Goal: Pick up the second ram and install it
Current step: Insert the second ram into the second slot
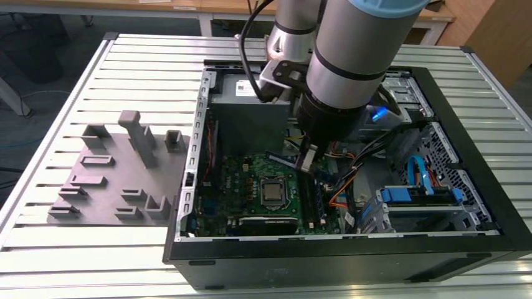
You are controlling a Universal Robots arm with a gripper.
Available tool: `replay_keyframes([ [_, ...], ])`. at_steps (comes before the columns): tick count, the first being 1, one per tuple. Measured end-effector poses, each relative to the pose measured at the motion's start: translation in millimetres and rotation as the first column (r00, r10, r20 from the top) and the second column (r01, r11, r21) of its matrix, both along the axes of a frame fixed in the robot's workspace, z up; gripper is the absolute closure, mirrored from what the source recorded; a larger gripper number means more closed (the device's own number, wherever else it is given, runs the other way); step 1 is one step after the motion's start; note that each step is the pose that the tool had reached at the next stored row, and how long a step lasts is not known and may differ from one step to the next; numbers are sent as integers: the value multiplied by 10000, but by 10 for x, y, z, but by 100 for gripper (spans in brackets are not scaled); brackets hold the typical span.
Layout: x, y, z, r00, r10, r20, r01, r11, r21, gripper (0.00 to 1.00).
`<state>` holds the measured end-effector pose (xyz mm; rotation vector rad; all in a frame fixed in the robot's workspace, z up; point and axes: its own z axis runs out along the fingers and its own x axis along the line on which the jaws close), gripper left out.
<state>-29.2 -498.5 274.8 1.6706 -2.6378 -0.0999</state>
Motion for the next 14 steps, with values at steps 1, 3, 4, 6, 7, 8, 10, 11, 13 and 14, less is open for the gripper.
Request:
replay_keyframes([
  [1,0,0,0,10000,-71,0,71,10000,0,89],
  [3,0,0,0,9997,-224,0,224,9997,0,89],
  [4,0,0,0,9996,-297,0,297,9996,0,89],
  [6,0,0,0,9990,-444,0,444,9990,0,89],
  [7,0,0,0,9987,-515,0,515,9987,-1,89],
  [8,0,0,0,9982,-592,0,592,9982,0,89],
  [10,0,0,0,9973,-739,0,739,9973,-1,89],
  [11,0,0,0,9967,-811,0,811,9967,0,89],
  [13,0,0,0,9955,-951,0,951,9955,1,89],
  [14,0,0,0,9947,-1026,0,1026,9947,-1,89],
])
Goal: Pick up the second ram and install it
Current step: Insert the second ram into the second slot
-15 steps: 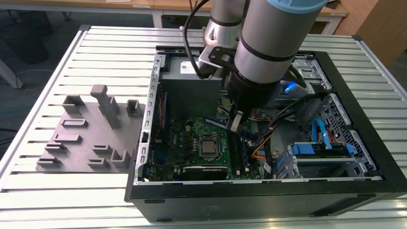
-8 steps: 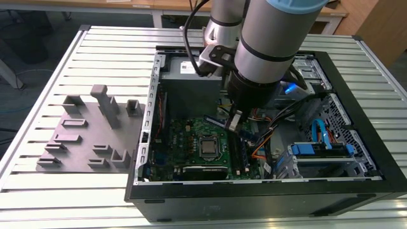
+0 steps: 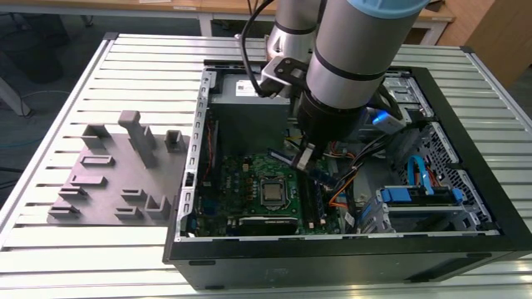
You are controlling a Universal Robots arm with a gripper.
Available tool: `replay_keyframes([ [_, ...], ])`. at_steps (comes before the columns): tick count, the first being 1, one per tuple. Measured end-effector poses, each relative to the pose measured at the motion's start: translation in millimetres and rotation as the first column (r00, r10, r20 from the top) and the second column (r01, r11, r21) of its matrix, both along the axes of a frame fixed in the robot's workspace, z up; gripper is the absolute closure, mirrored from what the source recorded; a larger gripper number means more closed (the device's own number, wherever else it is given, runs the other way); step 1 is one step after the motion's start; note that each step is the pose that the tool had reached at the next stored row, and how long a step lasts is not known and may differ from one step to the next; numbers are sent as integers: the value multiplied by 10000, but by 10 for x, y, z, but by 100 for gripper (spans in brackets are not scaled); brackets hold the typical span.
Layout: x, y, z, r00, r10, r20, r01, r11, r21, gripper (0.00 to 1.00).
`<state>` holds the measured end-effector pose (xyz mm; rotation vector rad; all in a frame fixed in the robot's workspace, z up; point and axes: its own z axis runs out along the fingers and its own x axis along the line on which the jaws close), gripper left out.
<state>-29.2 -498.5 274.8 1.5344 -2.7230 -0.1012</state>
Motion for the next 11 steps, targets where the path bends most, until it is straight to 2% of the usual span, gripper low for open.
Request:
replay_keyframes([
  [11,0,0,0,9971,-759,0,759,9971,1,89],
])
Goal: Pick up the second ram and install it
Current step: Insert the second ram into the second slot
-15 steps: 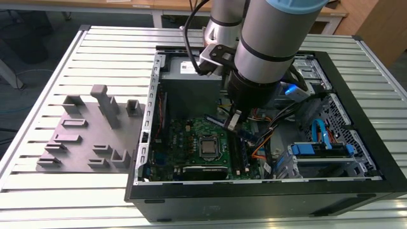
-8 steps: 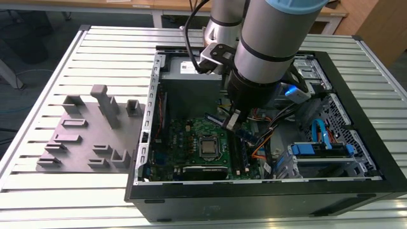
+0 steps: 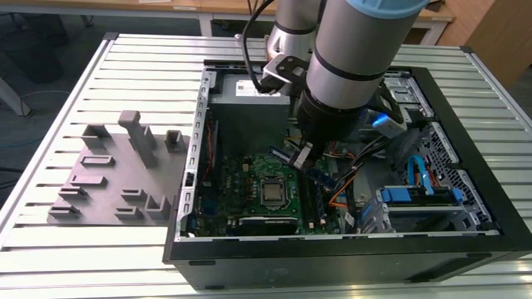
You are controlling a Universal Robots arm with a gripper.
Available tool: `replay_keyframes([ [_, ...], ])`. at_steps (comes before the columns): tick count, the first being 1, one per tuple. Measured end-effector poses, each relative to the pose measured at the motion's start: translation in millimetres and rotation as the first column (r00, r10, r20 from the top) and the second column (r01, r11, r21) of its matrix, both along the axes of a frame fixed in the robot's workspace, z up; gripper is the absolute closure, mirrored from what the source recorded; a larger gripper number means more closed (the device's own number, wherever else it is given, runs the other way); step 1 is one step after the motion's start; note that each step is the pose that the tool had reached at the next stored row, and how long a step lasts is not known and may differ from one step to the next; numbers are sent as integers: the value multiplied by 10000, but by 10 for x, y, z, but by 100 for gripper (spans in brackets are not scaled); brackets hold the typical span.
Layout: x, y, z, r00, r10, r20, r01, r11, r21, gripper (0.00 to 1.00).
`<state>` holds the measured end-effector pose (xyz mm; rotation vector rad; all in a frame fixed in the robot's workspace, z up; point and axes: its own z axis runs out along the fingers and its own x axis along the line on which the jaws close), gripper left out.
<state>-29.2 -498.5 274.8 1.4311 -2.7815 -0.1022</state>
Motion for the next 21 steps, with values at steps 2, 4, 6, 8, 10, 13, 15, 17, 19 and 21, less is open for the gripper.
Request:
replay_keyframes([
  [2,0,0,0,9999,-142,0,142,9999,0,89],
  [4,0,0,0,9996,-290,0,290,9996,-1,89],
  [6,0,0,0,9991,-419,0,419,9991,-1,89],
  [8,0,0,0,9985,-547,0,547,9985,-1,89],
  [10,0,0,0,9977,-674,0,674,9977,0,89],
  [13,0,0,0,9964,-853,0,853,9964,0,89],
  [15,0,0,0,9953,-972,0,972,9953,0,89],
  [17,0,0,0,9940,-1095,0,1095,9940,-1,89],
  [19,0,0,0,9926,-1213,0,1213,9926,0,89],
  [21,0,0,0,9911,-1329,0,1329,9911,0,89],
])
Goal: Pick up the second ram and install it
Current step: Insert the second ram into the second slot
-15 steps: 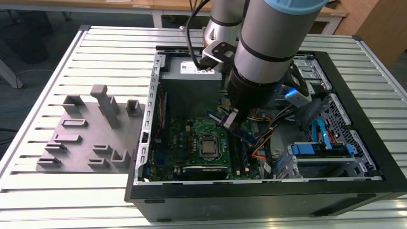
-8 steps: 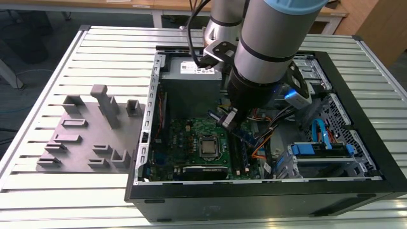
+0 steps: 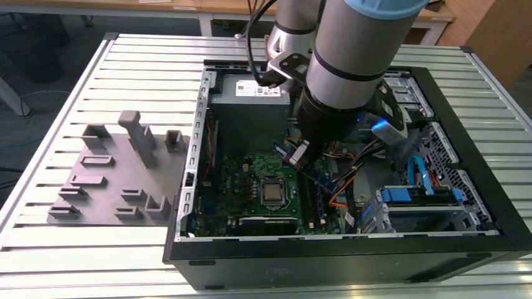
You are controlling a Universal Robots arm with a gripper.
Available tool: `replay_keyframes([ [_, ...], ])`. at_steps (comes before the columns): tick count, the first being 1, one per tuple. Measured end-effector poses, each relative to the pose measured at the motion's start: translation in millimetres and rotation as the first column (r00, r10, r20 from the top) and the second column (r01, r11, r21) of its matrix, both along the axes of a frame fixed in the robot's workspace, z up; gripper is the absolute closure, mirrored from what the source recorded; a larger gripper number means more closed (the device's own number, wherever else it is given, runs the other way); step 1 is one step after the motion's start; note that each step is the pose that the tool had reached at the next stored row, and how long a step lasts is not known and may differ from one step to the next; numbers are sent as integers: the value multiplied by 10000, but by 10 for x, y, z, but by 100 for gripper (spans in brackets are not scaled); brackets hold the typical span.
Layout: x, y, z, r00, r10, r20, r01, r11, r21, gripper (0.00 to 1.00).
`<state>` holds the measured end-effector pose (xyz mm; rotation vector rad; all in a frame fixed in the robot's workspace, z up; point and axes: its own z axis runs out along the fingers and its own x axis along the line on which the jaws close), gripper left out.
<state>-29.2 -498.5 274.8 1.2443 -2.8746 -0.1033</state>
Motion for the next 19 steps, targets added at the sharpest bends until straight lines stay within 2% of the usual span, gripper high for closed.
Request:
replay_keyframes([
  [9,0,0,0,9984,-558,0,558,9984,0,89],
  [19,0,0,0,9937,-1121,0,1121,9937,0,89],
])
